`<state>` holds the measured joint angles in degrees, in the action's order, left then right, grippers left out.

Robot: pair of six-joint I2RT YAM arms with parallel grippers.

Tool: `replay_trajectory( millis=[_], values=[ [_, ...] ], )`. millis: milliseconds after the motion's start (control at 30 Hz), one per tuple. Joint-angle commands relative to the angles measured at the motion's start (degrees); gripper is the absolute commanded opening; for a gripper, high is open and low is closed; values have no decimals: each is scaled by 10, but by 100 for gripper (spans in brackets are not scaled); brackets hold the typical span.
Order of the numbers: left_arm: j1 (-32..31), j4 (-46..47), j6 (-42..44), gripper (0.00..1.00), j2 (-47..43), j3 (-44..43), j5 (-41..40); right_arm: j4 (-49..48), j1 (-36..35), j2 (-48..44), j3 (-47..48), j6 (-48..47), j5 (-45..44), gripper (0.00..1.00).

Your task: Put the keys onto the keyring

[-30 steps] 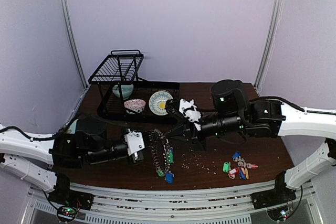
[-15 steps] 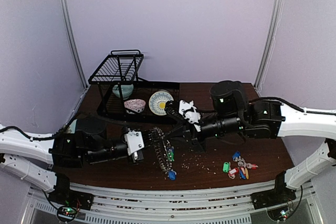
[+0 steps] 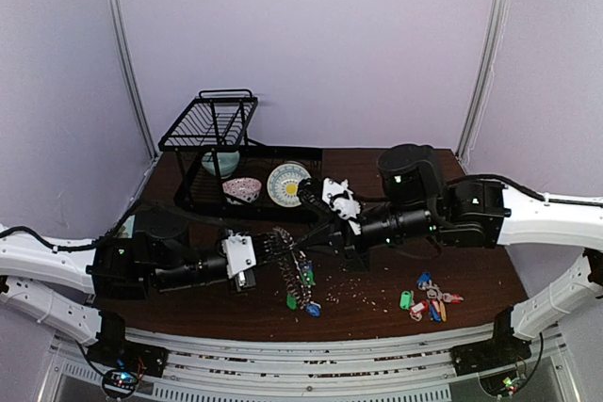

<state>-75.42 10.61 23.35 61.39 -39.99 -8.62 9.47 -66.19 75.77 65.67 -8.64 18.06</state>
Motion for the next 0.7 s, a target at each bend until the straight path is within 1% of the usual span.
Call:
replay_trajectory(
  millis=[0,200,333,533,667],
  values=[
    [-3,35,28,0,-13,-3,24,-14,15,-8,-6,10,8,0],
    [-3,69,61,0,-39,30,50,4,29,4,-4,14,39,0],
    [-4,71,75,0,-46,36,61,11,34,10,0,13,52,0],
    [-4,81,69,0,-51,38,57,16,37,15,-3,12,49,0],
    [-3,131,51,0,-76,63,53,7,45,13,-16,12,89,0]
  ],
)
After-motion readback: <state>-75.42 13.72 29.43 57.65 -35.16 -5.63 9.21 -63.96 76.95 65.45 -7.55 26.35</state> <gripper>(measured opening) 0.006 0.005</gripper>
